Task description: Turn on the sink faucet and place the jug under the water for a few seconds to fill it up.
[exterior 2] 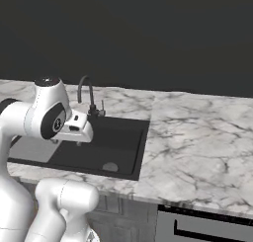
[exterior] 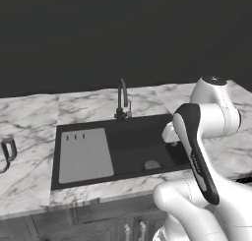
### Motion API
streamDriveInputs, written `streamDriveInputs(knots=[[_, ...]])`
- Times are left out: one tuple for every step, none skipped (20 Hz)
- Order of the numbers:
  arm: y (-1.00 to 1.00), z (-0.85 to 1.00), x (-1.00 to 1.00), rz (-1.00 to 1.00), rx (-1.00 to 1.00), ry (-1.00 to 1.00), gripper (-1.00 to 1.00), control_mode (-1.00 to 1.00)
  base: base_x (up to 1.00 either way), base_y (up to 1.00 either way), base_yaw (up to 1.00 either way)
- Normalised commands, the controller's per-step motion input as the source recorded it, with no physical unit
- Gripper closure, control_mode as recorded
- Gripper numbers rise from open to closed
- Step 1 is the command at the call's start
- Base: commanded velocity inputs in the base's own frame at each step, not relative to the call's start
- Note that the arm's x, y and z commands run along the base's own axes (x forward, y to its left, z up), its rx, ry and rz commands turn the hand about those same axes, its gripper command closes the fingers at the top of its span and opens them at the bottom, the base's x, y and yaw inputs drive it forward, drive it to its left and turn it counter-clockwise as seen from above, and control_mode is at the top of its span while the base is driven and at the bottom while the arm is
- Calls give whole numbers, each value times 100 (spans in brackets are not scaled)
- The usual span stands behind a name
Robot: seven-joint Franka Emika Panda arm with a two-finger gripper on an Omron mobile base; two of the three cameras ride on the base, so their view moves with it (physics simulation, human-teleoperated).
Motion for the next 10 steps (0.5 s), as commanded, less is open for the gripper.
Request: streamDriveInputs(knots=[[0, -8, 56, 0, 2, 0, -100, -100, 0, 0, 0], [0, -10, 54, 0, 1, 0, -100, -100, 0, 0, 0], [0, -9, 49, 0, 1, 0, -100, -100, 0, 0, 0], [0, -9, 46, 0, 1, 0, -100, -100, 0, 0, 0], [0, -11, 44, 0, 2, -1, -100, -100, 0, 0, 0], [0, -13, 41, 0, 2, -2, -100, -100, 0, 0, 0], [0, -14, 41, 0, 2, -3, -100, -100, 0, 0, 0], [0, -15, 41, 0, 3, -4, -100, -100, 0, 0, 0], [0, -15, 39, 0, 3, -5, -100, -100, 0, 0, 0], [0, -14, 39, 0, 3, -5, -100, -100, 0, 0, 0]])
